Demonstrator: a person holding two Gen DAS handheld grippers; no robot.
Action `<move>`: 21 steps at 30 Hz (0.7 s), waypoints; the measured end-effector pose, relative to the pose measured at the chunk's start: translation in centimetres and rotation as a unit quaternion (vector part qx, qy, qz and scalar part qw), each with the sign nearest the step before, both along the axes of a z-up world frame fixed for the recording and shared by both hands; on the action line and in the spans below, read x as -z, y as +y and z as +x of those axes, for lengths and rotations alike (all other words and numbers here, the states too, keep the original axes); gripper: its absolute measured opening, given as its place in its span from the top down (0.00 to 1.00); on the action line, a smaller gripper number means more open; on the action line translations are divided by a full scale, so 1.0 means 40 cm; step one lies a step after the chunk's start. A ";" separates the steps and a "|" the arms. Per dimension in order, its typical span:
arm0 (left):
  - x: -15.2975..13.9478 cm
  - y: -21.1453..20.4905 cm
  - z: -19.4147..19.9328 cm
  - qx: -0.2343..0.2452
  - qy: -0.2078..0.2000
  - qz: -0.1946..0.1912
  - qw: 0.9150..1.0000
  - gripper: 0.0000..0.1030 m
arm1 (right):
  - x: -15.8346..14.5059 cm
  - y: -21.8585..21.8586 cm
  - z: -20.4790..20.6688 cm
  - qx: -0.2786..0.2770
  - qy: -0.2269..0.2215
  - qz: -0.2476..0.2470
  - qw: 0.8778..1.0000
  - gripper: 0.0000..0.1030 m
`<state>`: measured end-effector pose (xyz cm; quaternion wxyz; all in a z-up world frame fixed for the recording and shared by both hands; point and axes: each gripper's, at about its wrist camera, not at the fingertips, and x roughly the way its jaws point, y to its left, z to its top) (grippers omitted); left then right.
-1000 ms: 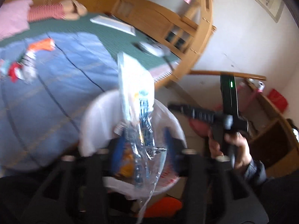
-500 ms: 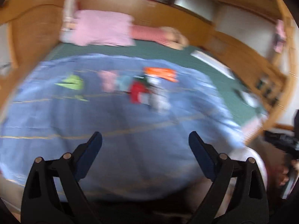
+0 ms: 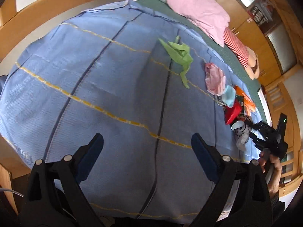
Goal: Collect trash
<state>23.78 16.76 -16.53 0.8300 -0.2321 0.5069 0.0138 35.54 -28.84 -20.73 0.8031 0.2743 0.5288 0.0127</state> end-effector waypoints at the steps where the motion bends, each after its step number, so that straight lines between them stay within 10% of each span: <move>1: -0.002 -0.001 -0.005 -0.003 0.001 0.011 1.000 0.09 | 0.001 0.021 -0.009 -0.008 -0.002 0.024 1.000 0.81; 8: -0.017 0.033 -0.043 -0.030 0.004 0.007 1.000 0.09 | -0.079 0.376 -0.088 -0.227 -0.030 0.160 0.960 0.75; 12: -0.030 0.050 -0.062 -0.042 -0.004 0.005 0.999 0.09 | -0.117 0.498 -0.070 -0.300 -0.043 0.080 0.950 0.55; 17: -0.036 0.073 -0.081 -0.042 -0.005 0.012 0.999 0.09 | -0.222 0.252 0.046 -0.120 -0.127 0.075 0.982 0.36; 21: -0.030 0.083 -0.082 -0.039 0.004 0.004 0.999 0.09 | -0.146 -0.028 0.164 0.103 -0.118 0.029 0.987 0.36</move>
